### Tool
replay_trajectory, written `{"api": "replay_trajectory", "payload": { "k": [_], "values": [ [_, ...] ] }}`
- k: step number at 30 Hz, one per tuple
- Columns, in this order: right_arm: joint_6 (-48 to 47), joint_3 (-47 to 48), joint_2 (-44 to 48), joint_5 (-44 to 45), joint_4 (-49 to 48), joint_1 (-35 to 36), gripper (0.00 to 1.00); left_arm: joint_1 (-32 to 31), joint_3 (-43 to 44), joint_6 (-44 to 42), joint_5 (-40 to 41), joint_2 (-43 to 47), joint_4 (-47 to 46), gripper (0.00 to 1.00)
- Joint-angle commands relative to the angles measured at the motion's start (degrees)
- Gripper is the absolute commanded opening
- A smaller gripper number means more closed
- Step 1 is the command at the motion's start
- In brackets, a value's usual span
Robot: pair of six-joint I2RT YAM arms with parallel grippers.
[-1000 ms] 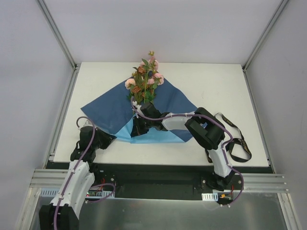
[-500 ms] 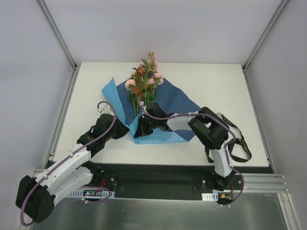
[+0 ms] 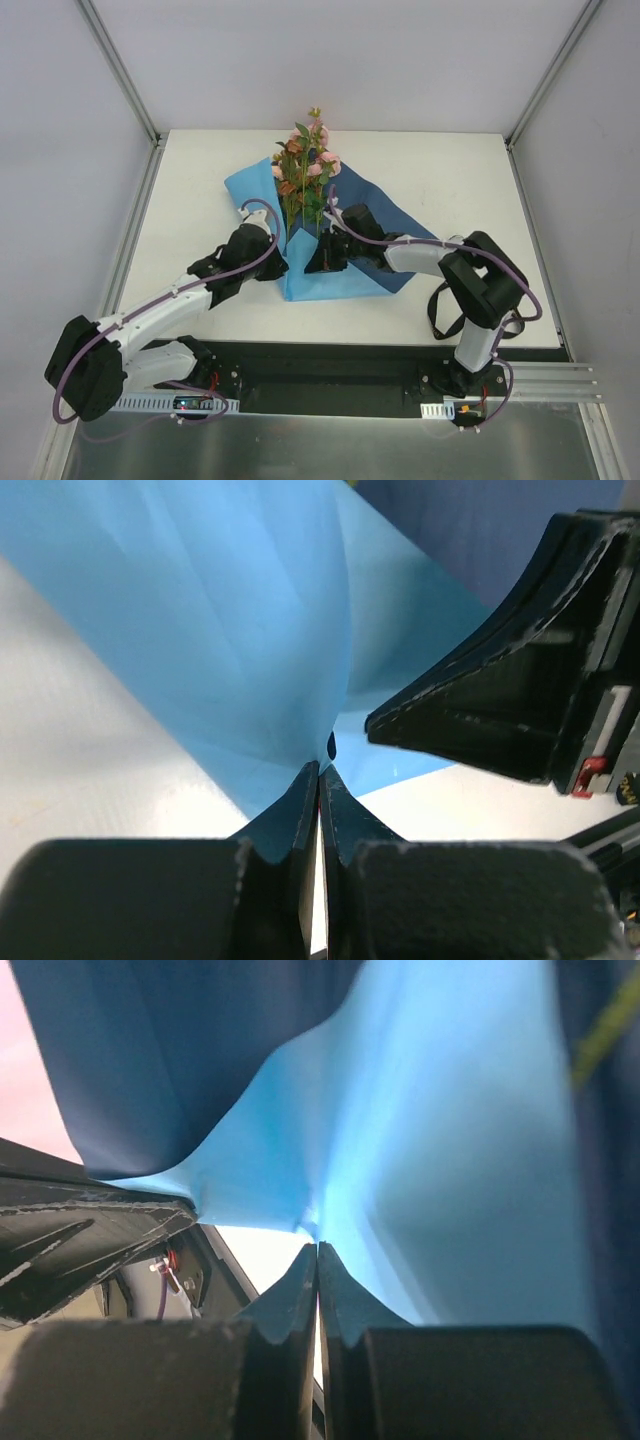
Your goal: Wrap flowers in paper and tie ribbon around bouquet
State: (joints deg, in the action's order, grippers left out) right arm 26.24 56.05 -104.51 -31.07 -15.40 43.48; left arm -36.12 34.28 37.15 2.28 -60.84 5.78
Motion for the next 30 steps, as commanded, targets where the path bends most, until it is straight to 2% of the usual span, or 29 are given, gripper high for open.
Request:
{"api": "replay_trajectory", "payload": {
  "k": [1, 5, 7, 12, 18, 25, 28, 29, 30],
  "values": [
    [-3.0, -5.3, 6.1, -0.2, 1.2, -3.7, 0.04, -2.9, 4.6, -5.0, -2.2, -4.0, -4.6, 0.0],
    [-8.6, -7.5, 6.1, 2.9, 3.4, -5.6, 0.0, -4.0, 7.3, -5.1, -5.9, -10.2, -7.3, 0.0],
    [-10.8, -5.5, 5.0, 5.9, 5.0, -5.5, 0.0, -4.2, 8.1, -4.6, -8.1, -12.4, -8.8, 0.0],
    [-12.8, -1.0, -1.3, 6.8, 6.2, -5.8, 0.01, -4.3, 9.2, -4.4, -11.0, -18.8, -11.8, 0.0],
    [-11.4, -0.7, -2.6, 7.8, 5.6, -6.6, 0.0, -5.3, 9.4, -4.7, -17.3, -25.2, -18.1, 0.0],
    [-2.2, -6.8, 0.9, 3.7, -0.6, -11.9, 0.01, -5.5, 8.6, -4.9, -19.8, -30.6, -24.3, 0.0],
    [0.4, -10.4, 5.8, 3.4, -1.5, -13.8, 0.12, -5.4, 7.9, -5.2, -19.7, -31.4, -25.4, 0.0],
    [0.6, -11.3, 7.0, 3.3, -1.4, -14.2, 0.23, -5.5, 7.6, -5.2, -19.8, -31.7, -25.6, 0.0],
    [1.0, -12.1, 9.7, 3.4, -1.3, -14.5, 0.28, -5.4, 7.5, -5.1, -19.9, -31.9, -25.9, 0.0]
  ]
}}
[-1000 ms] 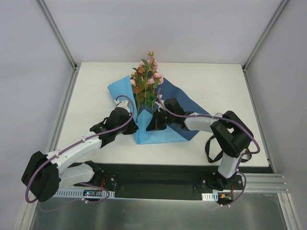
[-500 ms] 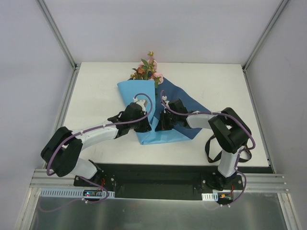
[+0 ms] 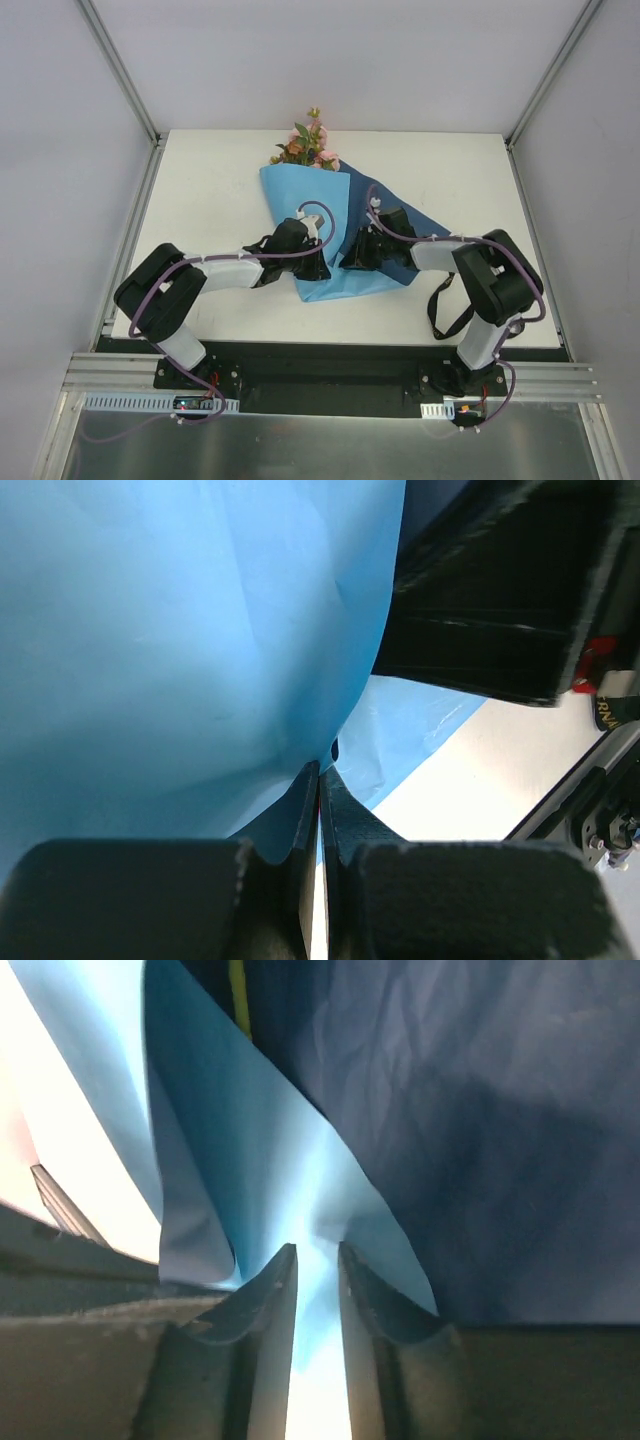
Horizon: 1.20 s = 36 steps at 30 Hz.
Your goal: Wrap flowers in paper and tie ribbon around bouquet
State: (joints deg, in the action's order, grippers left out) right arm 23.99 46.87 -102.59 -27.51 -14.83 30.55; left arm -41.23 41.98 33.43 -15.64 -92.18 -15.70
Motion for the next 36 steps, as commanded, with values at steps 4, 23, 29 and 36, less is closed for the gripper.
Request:
{"api": "replay_trajectory", "payload": {
  "k": [4, 23, 29, 36],
  "values": [
    [4.5, -7.3, 13.7, 1.6, -1.5, -1.8, 0.52, -0.3, -0.4, -1.4, -3.1, -1.4, -5.4, 0.0],
    [13.0, -0.1, 7.2, 8.3, 4.5, 5.1, 0.46, -1.9, 1.5, -5.7, -2.7, -1.8, -1.4, 0.0],
    [11.8, -3.0, 8.5, 8.4, 4.1, 5.2, 0.09, -1.9, 2.4, -6.6, -3.5, -1.6, 0.1, 0.0],
    [3.4, -3.8, 10.3, 9.0, 5.9, 5.1, 0.01, -1.0, 2.8, -6.4, -6.4, 5.9, 4.1, 0.38]
  ]
}}
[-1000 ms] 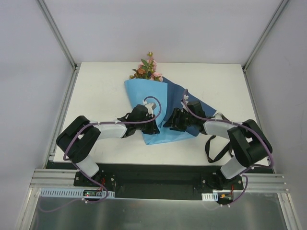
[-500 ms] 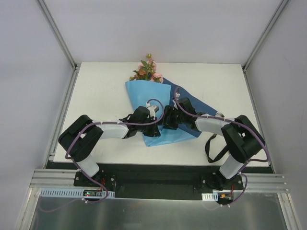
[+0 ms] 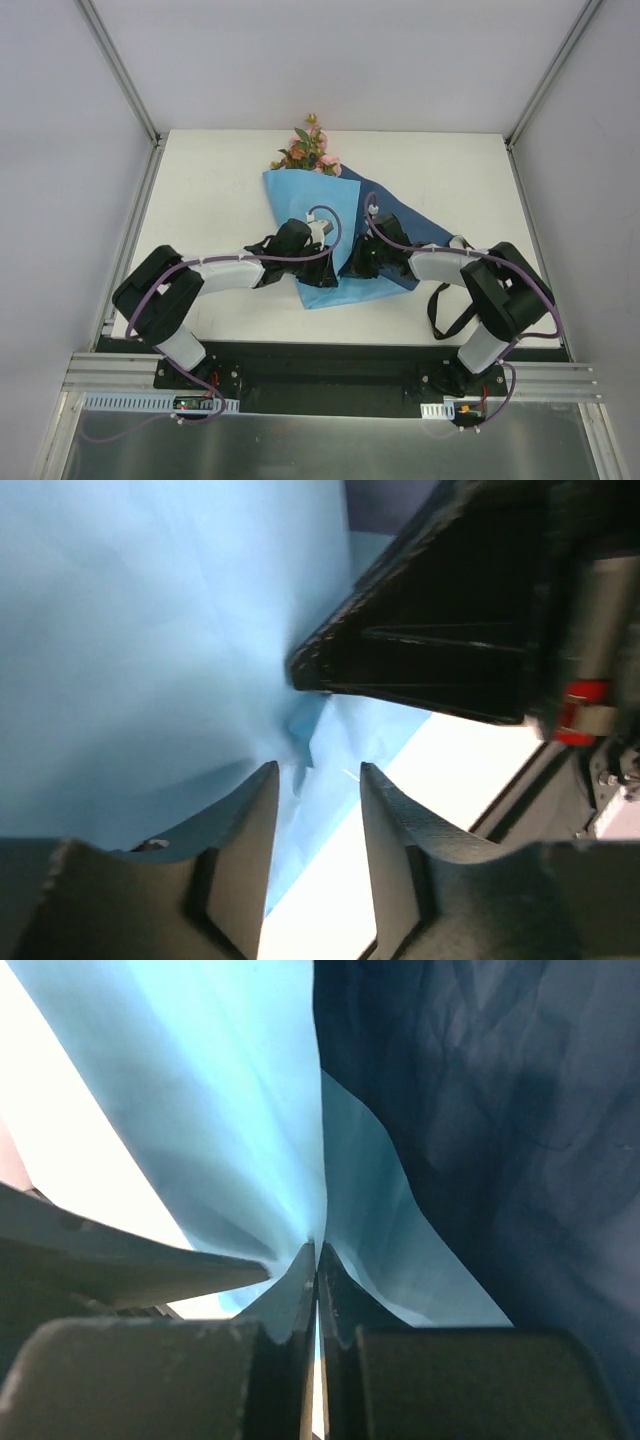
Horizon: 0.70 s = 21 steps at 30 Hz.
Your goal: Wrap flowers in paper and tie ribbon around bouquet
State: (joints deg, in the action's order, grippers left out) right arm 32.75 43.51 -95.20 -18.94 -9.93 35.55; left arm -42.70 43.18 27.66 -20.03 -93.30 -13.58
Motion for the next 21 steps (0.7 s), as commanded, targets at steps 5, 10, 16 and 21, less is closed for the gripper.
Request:
{"api": "replay_trajectory", "payload": {
  "k": [5, 10, 16, 21],
  "values": [
    [-7.2, -1.4, 3.0, -1.8, -1.4, 0.2, 0.0, 4.5, 0.3, 2.6, -2.9, 11.0, 2.8, 0.39],
    [-8.1, -2.6, 4.5, -1.1, -1.6, 0.0, 0.0, 11.1, -1.3, 6.6, -10.0, 2.9, -3.8, 0.12],
    [-10.2, -3.8, 6.5, -1.2, -0.7, -0.2, 0.0, 11.8, -3.3, 8.6, -9.3, -3.0, -6.9, 0.04],
    [-12.2, -5.3, 7.7, -0.8, 1.5, -0.7, 0.0, 11.9, -4.3, 7.7, -9.1, -4.4, -7.9, 0.03]
  ]
}}
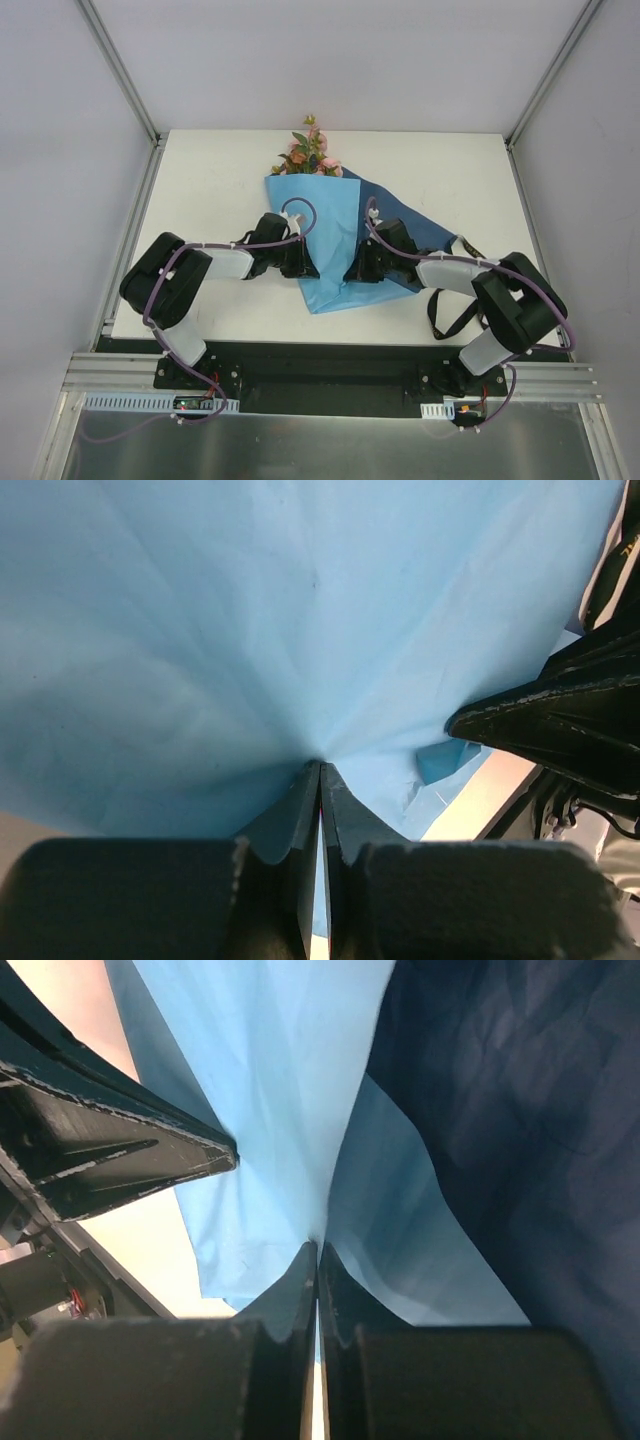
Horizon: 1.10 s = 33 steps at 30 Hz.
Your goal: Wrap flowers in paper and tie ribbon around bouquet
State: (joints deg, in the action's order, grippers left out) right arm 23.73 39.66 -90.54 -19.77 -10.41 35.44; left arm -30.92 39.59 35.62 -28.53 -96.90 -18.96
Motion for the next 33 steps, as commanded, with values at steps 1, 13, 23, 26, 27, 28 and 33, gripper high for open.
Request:
{"api": "replay_trajectory", "payload": {
  "k": [1, 13, 23, 26, 27, 28, 33],
  "values": [
    [-3.9, -1.5, 3.2, 0.4, 3.0, -0.5, 0.03, 0.2, -0.9, -0.5, -0.6, -1.3, -2.6, 0.02],
    [-12.6, 9.1, 10.8, 7.0, 17.3, 8.6, 0.48, 0.2, -0.7, -1.1, -3.3, -2.5, -2.7, 0.01],
    [3.1, 3.3, -12.4, -7.0, -17.9, 10.7, 0.0, 0.7, 0.4, 0.3, -5.0, -0.9, -3.0, 0.01],
    [3.9, 1.3, -14.0, -5.5, -19.1, 10.4, 0.0, 1.8, -1.4, 2.9, -6.2, 2.8, -4.6, 0.03],
    [4.0, 0.4, -14.1, -5.5, -19.4, 10.3, 0.0, 2.6, -2.3, 3.7, -5.8, 6.4, -5.6, 0.07],
    [4.0, 0.2, -14.3, -5.4, -19.5, 10.2, 0.0, 3.0, -4.1, 4.4, -5.0, 8.4, -5.7, 0.1],
    [4.1, 0.2, -15.1, -6.2, -19.6, 9.9, 0.0, 7.4, -10.7, 10.6, -0.9, 17.4, -11.6, 0.2]
  ]
}}
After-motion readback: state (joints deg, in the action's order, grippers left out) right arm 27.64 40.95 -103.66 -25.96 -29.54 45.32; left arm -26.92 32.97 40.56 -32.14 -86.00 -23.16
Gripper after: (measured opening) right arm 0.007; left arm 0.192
